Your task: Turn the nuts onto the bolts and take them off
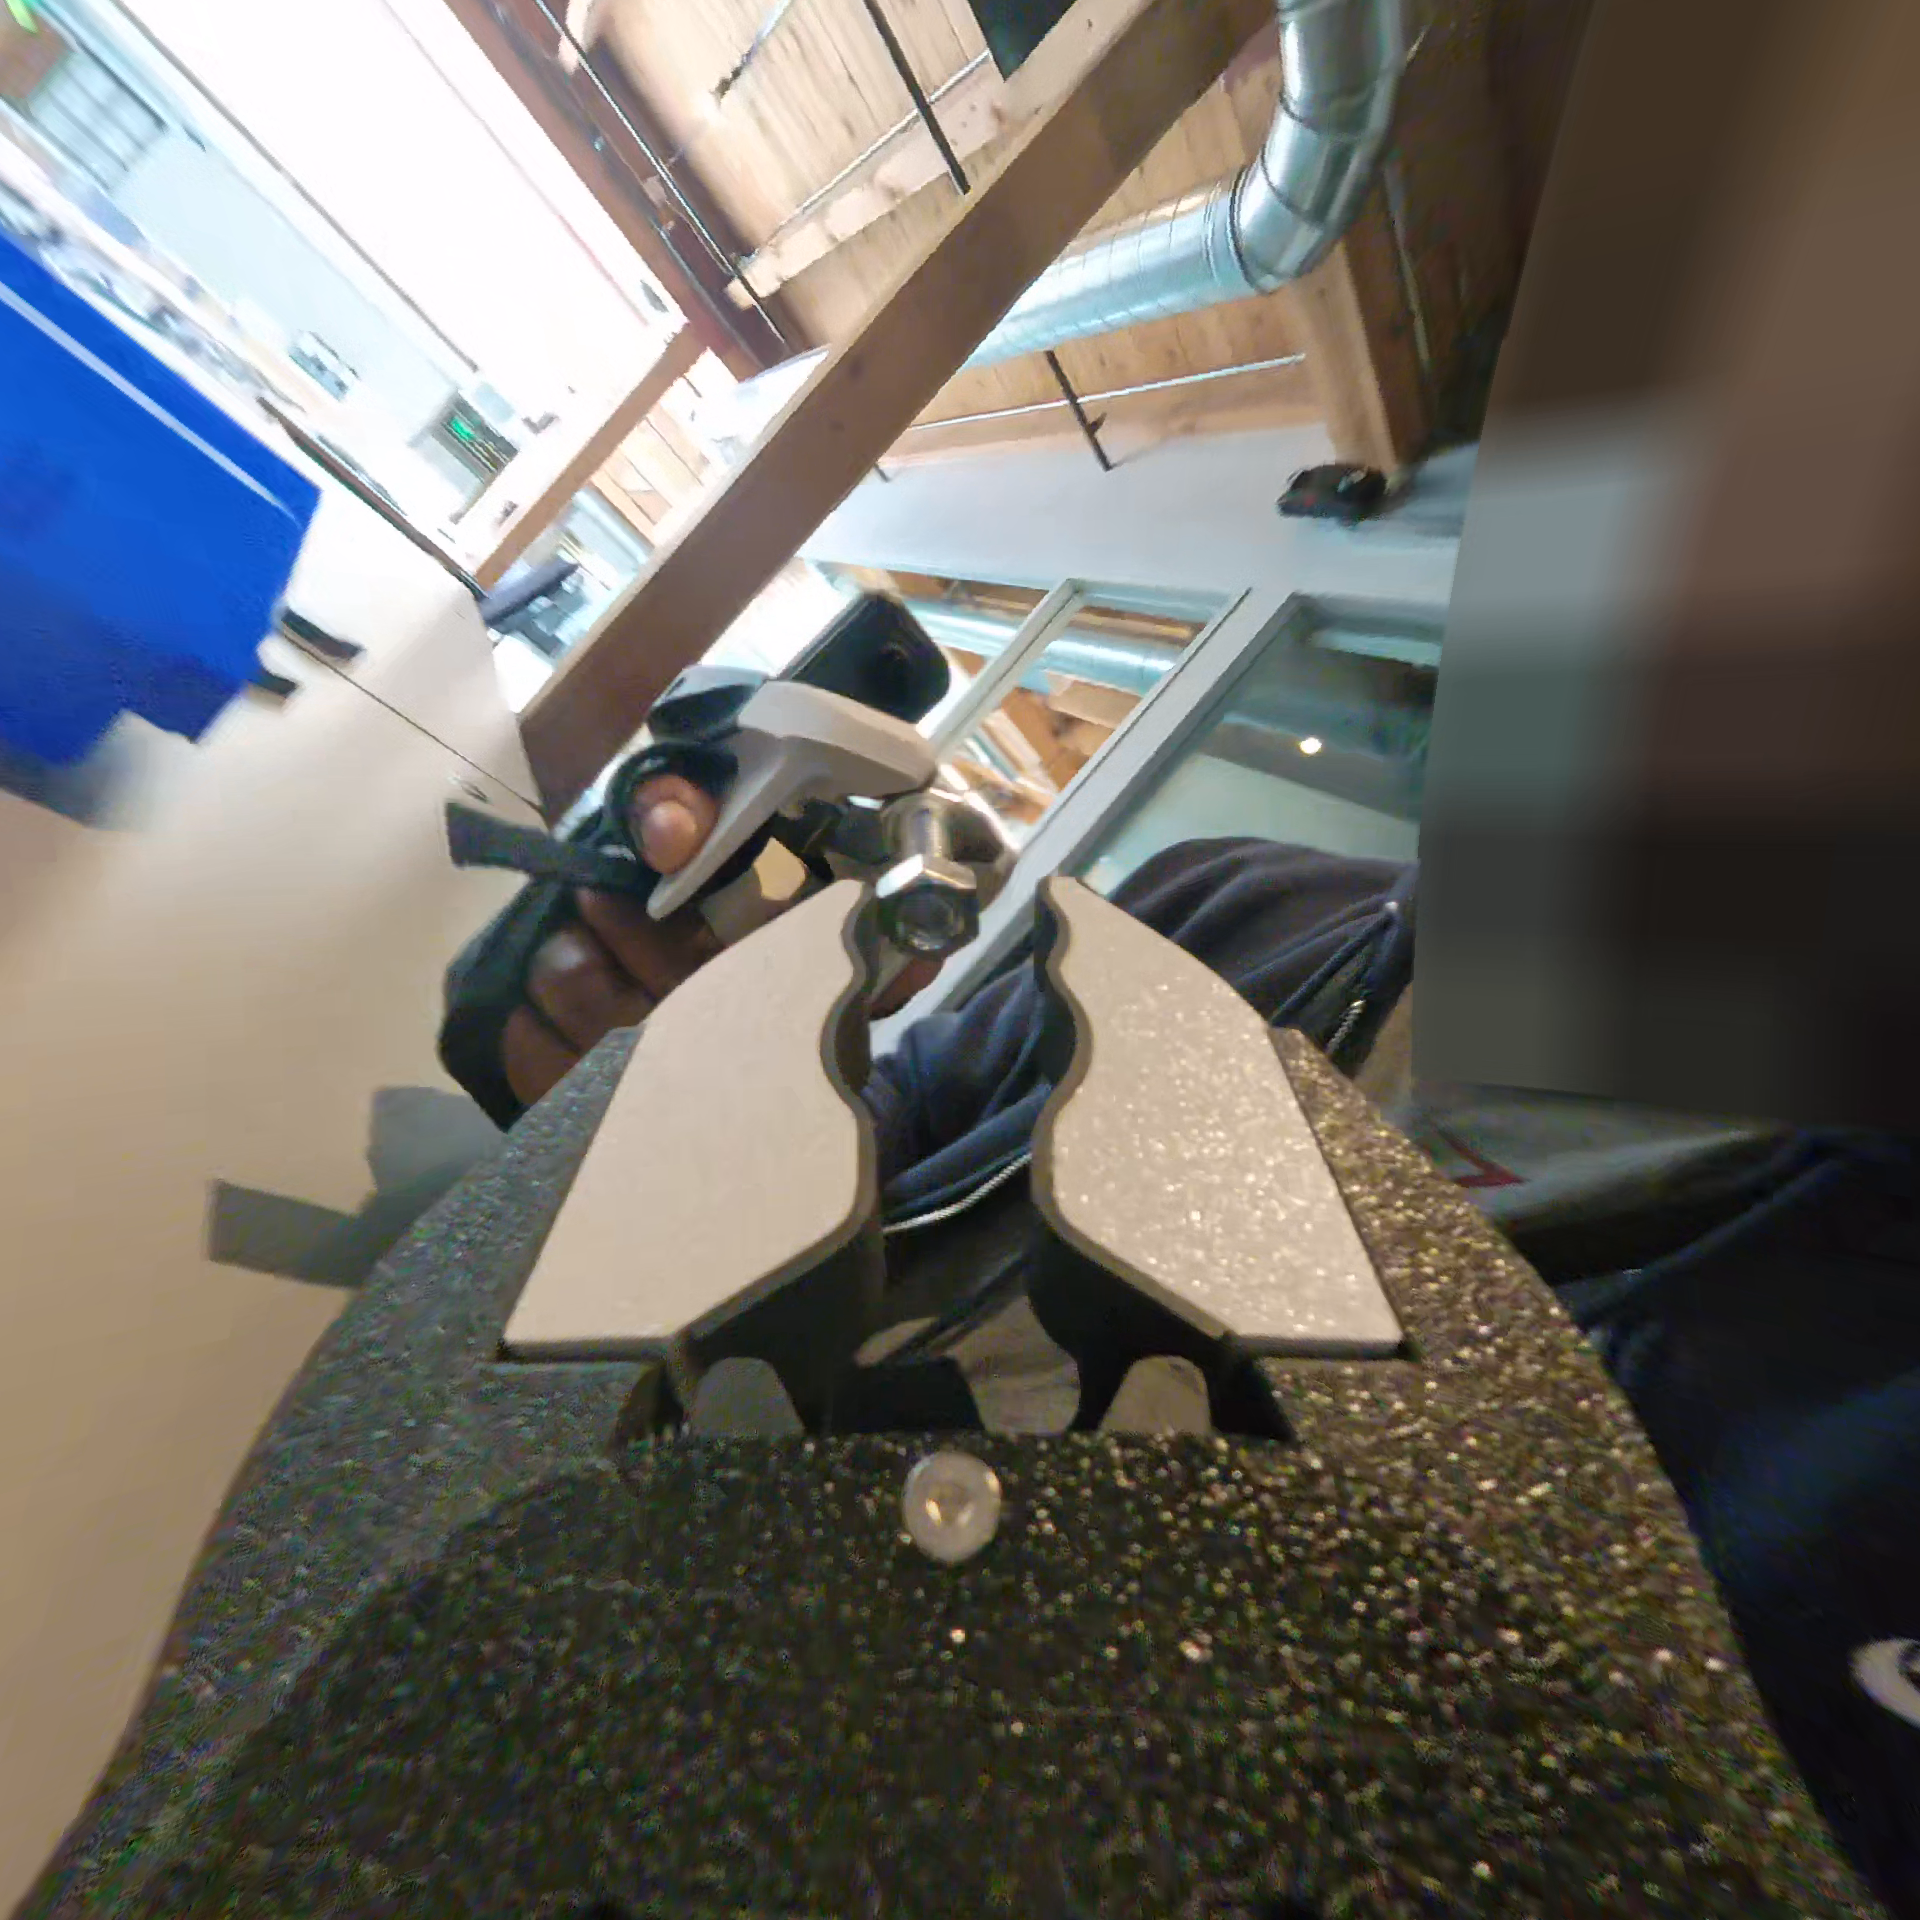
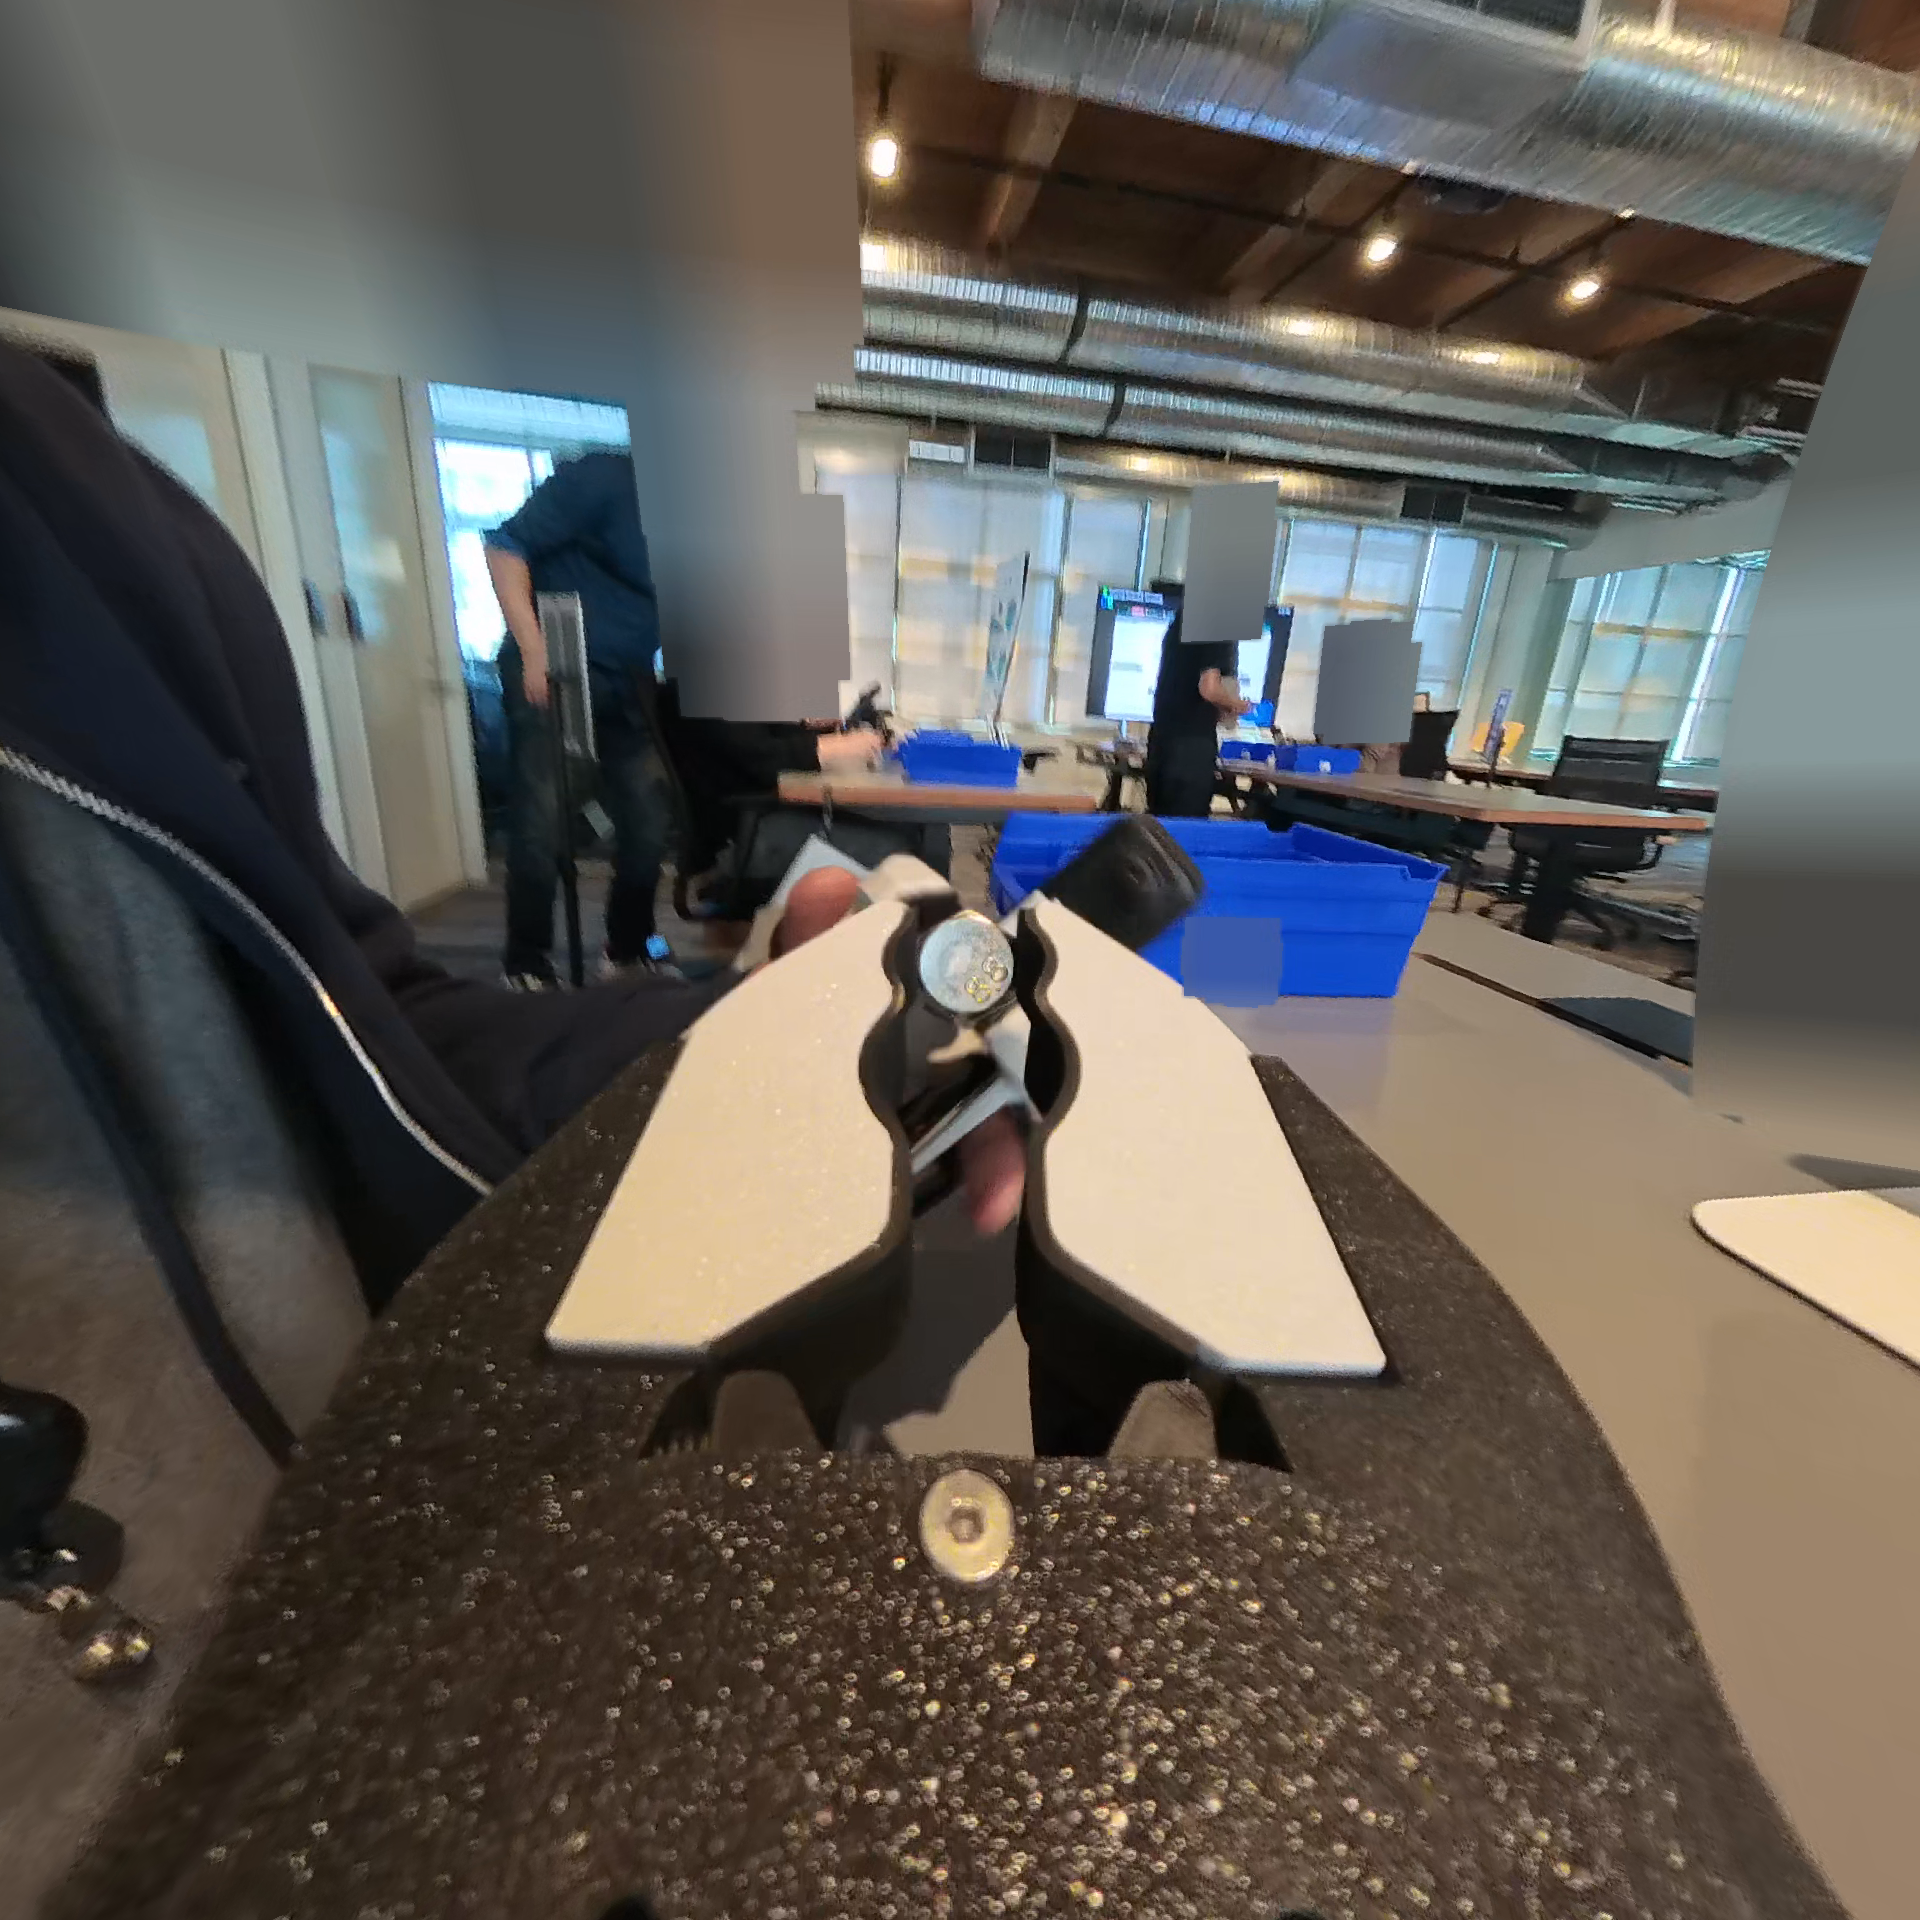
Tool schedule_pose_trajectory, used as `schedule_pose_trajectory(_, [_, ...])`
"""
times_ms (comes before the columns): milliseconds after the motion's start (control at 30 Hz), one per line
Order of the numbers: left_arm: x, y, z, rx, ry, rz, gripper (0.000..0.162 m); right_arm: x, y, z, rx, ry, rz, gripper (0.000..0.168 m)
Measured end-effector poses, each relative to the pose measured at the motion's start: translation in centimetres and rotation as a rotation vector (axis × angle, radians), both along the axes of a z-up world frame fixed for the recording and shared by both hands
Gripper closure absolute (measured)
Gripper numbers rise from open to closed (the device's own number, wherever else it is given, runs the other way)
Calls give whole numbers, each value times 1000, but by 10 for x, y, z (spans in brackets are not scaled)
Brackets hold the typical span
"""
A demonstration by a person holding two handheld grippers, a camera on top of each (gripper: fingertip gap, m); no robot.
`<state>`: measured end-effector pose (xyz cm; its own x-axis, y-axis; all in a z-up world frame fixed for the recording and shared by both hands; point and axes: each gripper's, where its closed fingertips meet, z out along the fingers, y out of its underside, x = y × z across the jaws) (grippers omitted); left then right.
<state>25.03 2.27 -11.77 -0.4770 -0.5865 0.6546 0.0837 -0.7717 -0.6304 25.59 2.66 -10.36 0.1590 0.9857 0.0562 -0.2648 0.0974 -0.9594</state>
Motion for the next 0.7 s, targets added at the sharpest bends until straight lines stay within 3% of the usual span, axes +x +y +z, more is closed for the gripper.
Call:
schedule_pose_trajectory(267, [-4, 15, 1, 555, 101, 432, 142, 8, 5, 5, -61, 75, 37, 151])
schedule_pose_trajectory(500, [7, 8, -3, 786, 153, 522, 130, 5, 3, 5, -63, 75, 47, 151])
schedule_pose_trajectory(633, [11, 8, -6, 921, 200, 608, 144, 4, 3, 4, -63, 72, 57, 151])
schedule_pose_trajectory(700, [10, 7, -6, 911, 204, 592, 145, 4, 2, 3, -59, 66, 57, 151])
